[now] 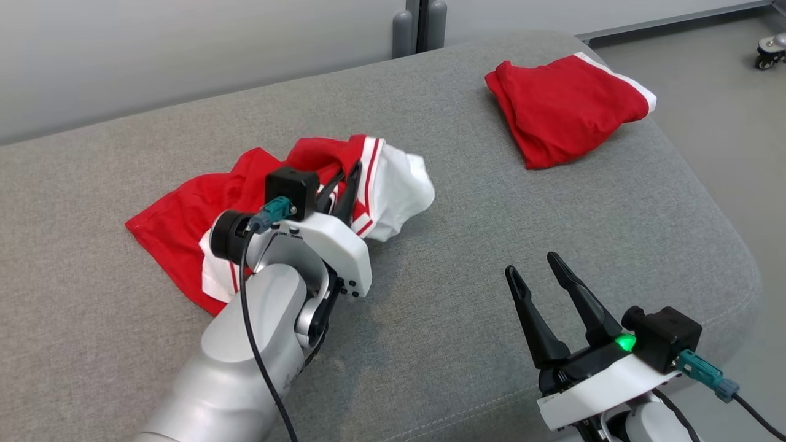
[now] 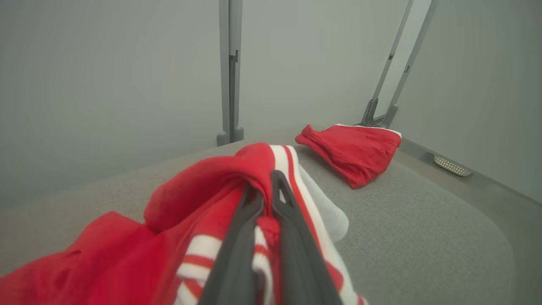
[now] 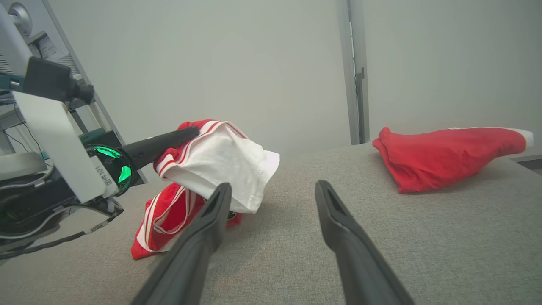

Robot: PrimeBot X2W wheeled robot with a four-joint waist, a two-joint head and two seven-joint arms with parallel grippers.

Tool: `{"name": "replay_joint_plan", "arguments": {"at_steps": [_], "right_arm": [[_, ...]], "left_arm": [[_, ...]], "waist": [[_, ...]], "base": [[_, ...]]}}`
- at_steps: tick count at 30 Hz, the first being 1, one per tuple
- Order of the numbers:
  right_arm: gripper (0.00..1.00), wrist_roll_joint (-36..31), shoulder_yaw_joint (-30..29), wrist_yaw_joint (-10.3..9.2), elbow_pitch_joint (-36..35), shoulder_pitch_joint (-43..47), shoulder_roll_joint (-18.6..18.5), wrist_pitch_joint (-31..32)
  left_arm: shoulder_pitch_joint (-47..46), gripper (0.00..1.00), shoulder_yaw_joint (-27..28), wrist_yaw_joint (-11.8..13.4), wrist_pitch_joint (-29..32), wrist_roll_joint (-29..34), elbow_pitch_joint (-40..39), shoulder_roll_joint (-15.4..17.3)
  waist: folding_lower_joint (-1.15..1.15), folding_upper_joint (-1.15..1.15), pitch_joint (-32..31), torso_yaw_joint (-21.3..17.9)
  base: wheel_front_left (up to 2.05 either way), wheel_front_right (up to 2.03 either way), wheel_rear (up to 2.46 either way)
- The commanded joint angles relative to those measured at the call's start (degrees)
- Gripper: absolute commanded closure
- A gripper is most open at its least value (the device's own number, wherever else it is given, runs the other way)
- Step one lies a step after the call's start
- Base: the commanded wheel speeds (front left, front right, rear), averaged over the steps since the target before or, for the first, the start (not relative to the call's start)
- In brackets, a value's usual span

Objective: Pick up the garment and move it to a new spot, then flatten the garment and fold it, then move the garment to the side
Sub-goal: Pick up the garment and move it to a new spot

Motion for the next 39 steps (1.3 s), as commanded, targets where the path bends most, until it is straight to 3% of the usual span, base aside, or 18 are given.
{"name": "replay_joint_plan", "arguments": {"at_steps": [1,2,12,18,24,31,39], "right_arm": [[0.0,0.39,1.01,-0.01,-1.11,-1.61,0.07,-0.13],[0.0,0.4,1.02,-0.01,-1.08,-1.67,0.09,-0.13],[0.0,0.37,0.69,-0.01,-0.67,-0.54,-0.58,-0.13],[0.0,-0.13,0.28,-0.01,-0.59,0.69,-1.15,-0.13],[0.0,-0.96,-1.16,-0.01,-0.72,2.3,-1.46,-0.13],[0.0,-2.5,-3.89,-0.01,-1.41,4.41,-1.02,-0.13],[0.0,-2.95,-5.93,-0.01,-1.17,7.35,-0.78,-0.13]], "left_arm": [[-1.34,0.38,0.94,0.75,-0.92,-1.05,-0.59,1.36],[-1.47,0.0,0.25,1.01,-1.25,-1.55,0.14,1.36],[-0.75,0.0,-0.29,3.18,-4.4,-3.63,-1.55,1.37],[7.4,0.0,6.44,5.44,-4.46,1.85,-14.35,3.63],[15.78,0.0,10.34,6.02,-4.47,6.43,-23.31,5.15],[24.48,0.0,15.16,4.84,-4.47,11.75,-32.48,5.68],[33.84,0.0,19.27,2.09,-4.47,16.38,-37.42,5.02]], "waist": [[0.0,0.0,0.19,-0.01],[0.0,0.0,0.25,0.03],[0.0,0.0,-2.54,3.7],[0.0,0.0,-5.4,7.46],[0.0,0.0,-6.79,10.89],[0.0,0.0,-7.86,14.35],[0.0,0.0,-8.87,16.5]], "base": [[0.0,0.0,0.0],[0.0,0.0,0.0],[0.0,0.0,0.0],[0.0,0.0,0.0],[0.0,0.0,0.0],[0.0,0.0,0.0],[0.0,0.0,0.0]]}}
